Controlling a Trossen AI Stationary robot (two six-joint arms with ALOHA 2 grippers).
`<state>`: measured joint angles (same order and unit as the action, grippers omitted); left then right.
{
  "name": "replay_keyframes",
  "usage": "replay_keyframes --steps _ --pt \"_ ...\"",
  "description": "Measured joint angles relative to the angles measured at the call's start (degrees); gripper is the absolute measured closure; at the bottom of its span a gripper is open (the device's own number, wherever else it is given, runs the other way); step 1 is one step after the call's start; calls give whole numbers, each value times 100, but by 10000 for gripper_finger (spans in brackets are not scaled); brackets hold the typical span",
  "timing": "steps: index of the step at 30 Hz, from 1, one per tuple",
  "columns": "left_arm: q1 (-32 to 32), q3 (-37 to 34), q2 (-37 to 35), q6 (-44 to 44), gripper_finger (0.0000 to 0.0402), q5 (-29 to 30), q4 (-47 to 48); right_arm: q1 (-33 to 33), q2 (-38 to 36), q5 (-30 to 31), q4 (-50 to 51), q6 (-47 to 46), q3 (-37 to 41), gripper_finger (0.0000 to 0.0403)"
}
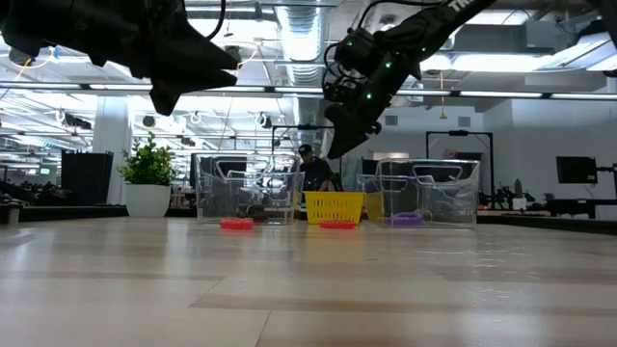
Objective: Sort spring keychains
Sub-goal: Put the bottom orange spring keychain into the yellow bin
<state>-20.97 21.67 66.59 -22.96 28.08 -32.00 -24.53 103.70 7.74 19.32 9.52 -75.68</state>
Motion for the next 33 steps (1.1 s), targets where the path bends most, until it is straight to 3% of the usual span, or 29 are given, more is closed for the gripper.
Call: replay_keyframes --steps 6,12,18,28,33 --pt "0 -2 0 0 285 0 122 199 -248 51 209 -2 11 273" --pt "0 -7 110 -139 285 36 670 790 -944 711 295 2 9 295" --pt "54 -4 773 -213 285 125 704 1592 -1915 1556 636 -181 9 309" --pt "664 19 2302 -2412 285 518 662 3214 -3443 3300 1571 -891 7 310" --pt "798 194 2564 -2594 285 525 615 4024 -3914 4192 2047 -1434 7 310"
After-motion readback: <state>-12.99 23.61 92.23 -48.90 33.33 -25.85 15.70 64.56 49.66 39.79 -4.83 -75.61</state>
